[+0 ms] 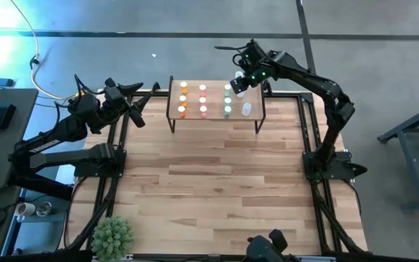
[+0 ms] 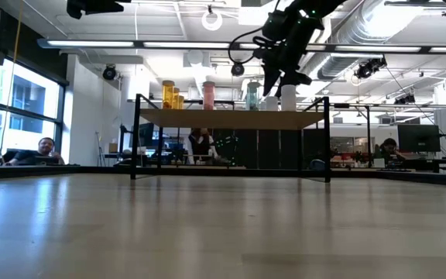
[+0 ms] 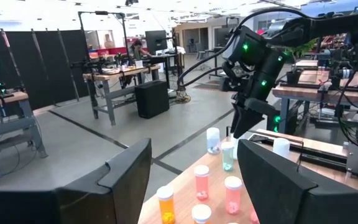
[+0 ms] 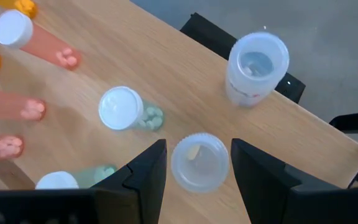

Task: Pick and place medicine bottles onto shelf by color
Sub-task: Adjust the transparent pill bottles on the shelf

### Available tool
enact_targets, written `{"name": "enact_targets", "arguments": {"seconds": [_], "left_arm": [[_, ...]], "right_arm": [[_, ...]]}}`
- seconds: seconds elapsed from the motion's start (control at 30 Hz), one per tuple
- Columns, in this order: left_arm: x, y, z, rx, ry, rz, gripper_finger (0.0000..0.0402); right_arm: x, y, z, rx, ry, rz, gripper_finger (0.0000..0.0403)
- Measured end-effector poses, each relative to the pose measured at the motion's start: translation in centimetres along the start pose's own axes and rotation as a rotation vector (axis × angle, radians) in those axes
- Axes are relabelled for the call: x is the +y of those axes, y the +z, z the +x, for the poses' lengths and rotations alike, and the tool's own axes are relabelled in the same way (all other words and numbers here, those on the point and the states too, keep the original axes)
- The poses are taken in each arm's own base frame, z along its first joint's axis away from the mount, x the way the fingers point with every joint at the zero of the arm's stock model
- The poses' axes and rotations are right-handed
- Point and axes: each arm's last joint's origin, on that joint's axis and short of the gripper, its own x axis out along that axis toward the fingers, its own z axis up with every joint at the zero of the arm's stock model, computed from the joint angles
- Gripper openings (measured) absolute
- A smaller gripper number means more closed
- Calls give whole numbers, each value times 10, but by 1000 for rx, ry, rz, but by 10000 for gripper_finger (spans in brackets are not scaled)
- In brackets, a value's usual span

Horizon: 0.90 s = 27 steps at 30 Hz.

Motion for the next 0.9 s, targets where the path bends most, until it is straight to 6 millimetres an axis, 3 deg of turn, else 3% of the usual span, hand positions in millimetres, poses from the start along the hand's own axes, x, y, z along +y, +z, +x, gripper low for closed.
{"name": "enact_targets", "arguments": {"seconds": [0.9], "left_arm": [[0, 0, 0, 0, 0, 0, 229]], "right_arm": [[-3, -9, 0, 87, -32, 34, 169]]}}
